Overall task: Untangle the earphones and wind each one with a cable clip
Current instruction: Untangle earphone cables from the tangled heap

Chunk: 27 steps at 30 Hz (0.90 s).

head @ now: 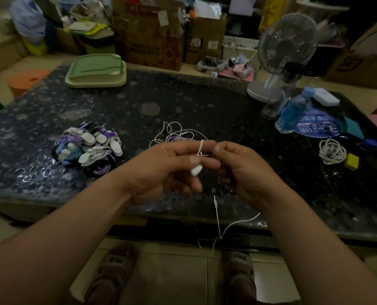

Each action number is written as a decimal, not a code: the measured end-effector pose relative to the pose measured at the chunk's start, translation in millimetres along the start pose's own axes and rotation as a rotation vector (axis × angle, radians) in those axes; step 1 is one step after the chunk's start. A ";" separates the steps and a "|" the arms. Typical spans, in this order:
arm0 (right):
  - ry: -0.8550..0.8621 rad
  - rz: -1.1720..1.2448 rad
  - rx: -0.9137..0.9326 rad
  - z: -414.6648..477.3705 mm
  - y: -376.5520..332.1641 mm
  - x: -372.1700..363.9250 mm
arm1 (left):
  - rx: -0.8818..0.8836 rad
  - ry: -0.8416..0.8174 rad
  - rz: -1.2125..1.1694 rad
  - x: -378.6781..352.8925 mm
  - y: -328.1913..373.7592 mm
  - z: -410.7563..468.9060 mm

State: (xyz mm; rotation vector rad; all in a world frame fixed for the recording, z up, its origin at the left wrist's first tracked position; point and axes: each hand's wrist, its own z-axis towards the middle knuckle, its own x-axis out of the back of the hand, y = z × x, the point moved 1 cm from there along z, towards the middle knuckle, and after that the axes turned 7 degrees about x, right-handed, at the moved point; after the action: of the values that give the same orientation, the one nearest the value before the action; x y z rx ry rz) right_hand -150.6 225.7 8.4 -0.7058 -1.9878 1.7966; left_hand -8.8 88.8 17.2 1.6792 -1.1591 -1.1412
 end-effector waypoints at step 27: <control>-0.212 -0.460 0.175 -9.0 -20.4 6.2 | 0.100 -0.150 0.460 7.7 -10.0 -6.1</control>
State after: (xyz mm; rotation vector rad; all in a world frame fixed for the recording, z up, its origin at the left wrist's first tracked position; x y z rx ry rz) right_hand -152.8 235.3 29.4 0.0042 -1.8887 1.7778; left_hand 0.9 84.8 7.9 1.3141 -1.6186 -0.9377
